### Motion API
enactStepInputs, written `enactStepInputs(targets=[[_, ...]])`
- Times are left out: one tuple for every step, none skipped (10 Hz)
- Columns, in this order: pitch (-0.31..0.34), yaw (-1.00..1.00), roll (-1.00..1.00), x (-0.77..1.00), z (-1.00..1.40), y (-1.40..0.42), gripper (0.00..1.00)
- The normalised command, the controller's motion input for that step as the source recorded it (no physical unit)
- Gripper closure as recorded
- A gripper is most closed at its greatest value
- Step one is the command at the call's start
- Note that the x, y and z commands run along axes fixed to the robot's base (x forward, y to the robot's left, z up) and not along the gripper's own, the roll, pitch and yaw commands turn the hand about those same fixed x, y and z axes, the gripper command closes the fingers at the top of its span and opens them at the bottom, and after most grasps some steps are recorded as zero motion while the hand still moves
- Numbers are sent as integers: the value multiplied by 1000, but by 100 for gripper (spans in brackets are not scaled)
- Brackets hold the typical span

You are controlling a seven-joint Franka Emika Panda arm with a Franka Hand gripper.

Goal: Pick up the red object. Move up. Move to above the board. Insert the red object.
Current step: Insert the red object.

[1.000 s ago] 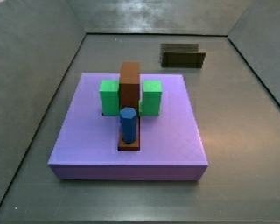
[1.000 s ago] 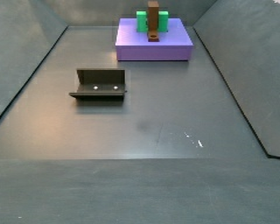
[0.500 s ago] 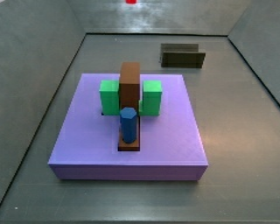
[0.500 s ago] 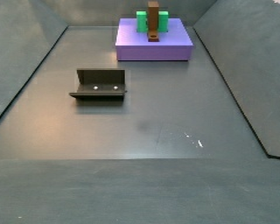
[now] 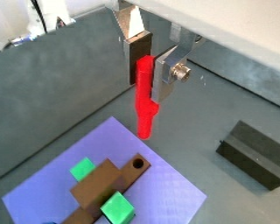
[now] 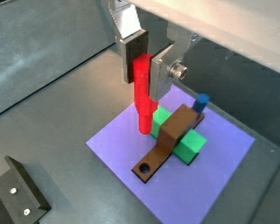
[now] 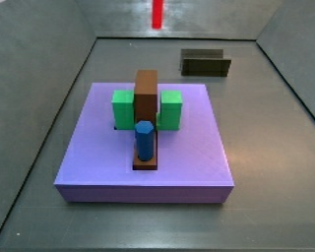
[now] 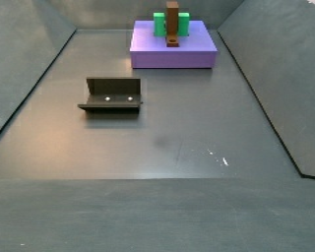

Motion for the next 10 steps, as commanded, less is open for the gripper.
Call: enactStepInputs(targets=[[0, -6, 43, 0, -86, 0, 100], [0, 0, 4, 0, 0, 0, 100], [0, 0, 16, 0, 0, -26, 100], [-6, 0, -30, -11, -17, 114, 100], [-84, 0, -16, 0, -443, 111, 100], [-97, -6, 0, -114, -577, 157, 100], [-60, 0, 87, -111, -566, 40, 100], [-36, 0, 17, 0, -386, 0, 100], [-67, 0, 20, -9, -374, 0, 100], [-31, 0, 20, -11, -240, 0, 100]])
